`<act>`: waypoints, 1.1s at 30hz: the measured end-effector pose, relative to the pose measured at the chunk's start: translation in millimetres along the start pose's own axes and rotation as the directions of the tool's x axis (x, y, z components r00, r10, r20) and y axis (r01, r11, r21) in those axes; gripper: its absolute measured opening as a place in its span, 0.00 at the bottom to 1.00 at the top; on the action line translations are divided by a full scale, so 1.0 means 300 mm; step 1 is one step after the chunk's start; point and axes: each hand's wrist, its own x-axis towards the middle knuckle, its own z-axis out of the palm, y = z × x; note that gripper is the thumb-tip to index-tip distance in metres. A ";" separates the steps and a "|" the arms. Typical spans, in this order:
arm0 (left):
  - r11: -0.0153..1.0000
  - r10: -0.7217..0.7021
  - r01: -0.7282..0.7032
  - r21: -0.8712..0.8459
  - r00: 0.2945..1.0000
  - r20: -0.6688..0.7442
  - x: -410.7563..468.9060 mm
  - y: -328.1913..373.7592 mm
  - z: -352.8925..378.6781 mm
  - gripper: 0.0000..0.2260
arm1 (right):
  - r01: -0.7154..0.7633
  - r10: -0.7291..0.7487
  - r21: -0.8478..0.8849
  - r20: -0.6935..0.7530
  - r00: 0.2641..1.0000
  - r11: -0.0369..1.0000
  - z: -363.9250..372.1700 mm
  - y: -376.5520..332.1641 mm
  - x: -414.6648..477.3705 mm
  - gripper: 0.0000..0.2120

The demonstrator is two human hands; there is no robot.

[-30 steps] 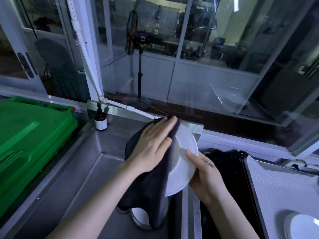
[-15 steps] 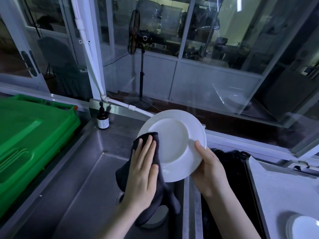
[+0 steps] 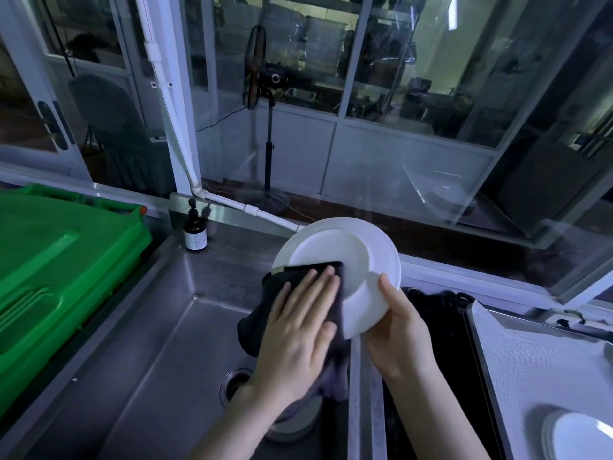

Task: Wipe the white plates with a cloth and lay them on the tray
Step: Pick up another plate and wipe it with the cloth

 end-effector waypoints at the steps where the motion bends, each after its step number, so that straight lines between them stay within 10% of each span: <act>1: 0.997 -0.046 0.045 -0.055 0.999 -0.020 0.000 -0.022 -0.007 0.23 | 0.018 -0.018 -0.017 -0.005 1.000 1.000 -0.004 -0.008 0.000 0.25; 13: 0.999 0.009 -0.002 -0.032 0.974 0.225 0.180 -0.061 -0.063 0.24 | -0.026 0.020 -0.232 -0.028 0.999 0.972 -0.013 0.025 -0.053 0.17; 23: 0.986 0.130 -0.112 -0.124 0.980 0.148 0.066 -0.019 -0.021 0.26 | 0.019 -0.015 -0.202 0.021 1.000 0.979 0.004 0.004 -0.030 0.17; 33: 0.926 -0.169 0.160 -0.341 0.986 0.004 0.166 -0.284 -0.019 0.24 | 0.044 -0.041 -0.310 0.015 0.999 0.950 0.035 0.078 -0.028 0.16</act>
